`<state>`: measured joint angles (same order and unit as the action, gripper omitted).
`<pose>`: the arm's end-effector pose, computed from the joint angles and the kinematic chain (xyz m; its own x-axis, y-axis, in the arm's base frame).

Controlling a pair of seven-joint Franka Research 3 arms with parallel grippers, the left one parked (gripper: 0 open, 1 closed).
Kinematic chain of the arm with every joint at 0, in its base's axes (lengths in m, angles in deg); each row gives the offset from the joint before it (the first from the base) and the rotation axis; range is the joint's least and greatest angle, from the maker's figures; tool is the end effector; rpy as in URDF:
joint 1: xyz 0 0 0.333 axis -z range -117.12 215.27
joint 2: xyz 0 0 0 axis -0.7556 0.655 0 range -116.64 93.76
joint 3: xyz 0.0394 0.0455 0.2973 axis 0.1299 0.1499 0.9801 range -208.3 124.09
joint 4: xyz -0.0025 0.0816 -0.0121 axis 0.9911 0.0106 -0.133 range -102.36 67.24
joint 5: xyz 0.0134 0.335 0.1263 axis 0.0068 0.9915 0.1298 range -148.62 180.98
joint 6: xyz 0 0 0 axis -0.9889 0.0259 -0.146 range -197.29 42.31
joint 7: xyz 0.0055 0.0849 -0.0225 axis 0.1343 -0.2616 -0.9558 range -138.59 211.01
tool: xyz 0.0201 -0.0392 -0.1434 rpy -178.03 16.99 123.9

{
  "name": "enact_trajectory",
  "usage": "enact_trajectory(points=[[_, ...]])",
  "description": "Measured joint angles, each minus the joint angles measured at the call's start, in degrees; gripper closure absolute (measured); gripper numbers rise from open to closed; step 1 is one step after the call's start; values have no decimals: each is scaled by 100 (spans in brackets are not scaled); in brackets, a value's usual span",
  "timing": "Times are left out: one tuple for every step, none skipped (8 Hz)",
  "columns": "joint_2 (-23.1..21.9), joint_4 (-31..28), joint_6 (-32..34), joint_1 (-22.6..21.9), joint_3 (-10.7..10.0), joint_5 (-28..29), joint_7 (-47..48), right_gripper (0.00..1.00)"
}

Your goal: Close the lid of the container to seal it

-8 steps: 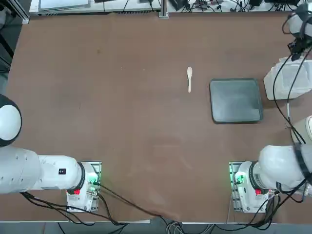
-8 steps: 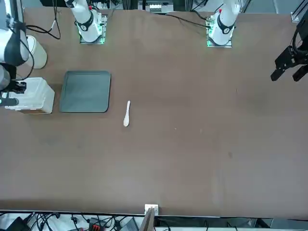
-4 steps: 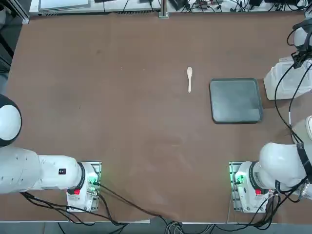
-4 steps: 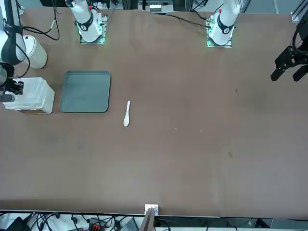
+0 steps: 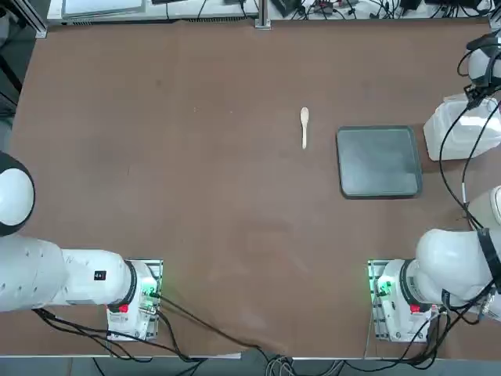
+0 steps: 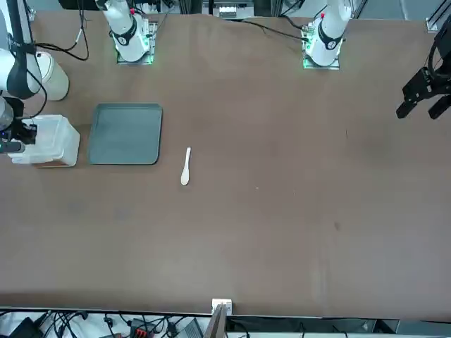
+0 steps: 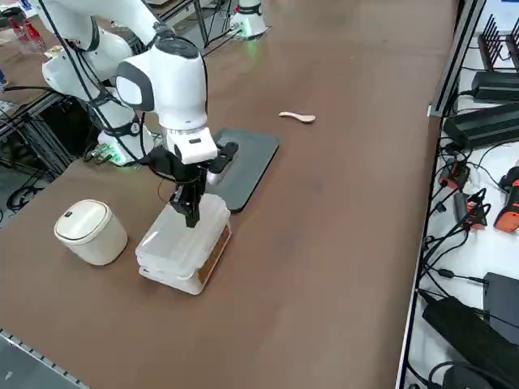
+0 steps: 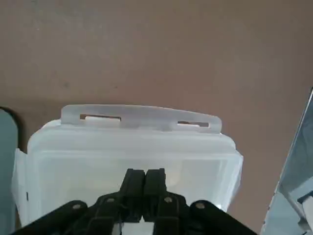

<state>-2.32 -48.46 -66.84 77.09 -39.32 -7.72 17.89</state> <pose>0.4835 -0.2484 0.3075 0.9847 0.1511 -0.0866 0.1697 -0.9438 0.2836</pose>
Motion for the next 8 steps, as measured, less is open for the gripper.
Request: enact_trajectory(points=[[55,0,-77,17,0,0,-2,99],[71,3,-124,27,0,0,-8,99],[77,3,-152,31,0,0,-13,99],[82,3,-171,34,0,0,-18,99],[88,4,-193,36,0,0,-24,99],[94,4,-217,39,0,0,-27,99],[98,4,-230,42,0,0,-29,99],[100,4,-238,46,1,0,-30,99]])
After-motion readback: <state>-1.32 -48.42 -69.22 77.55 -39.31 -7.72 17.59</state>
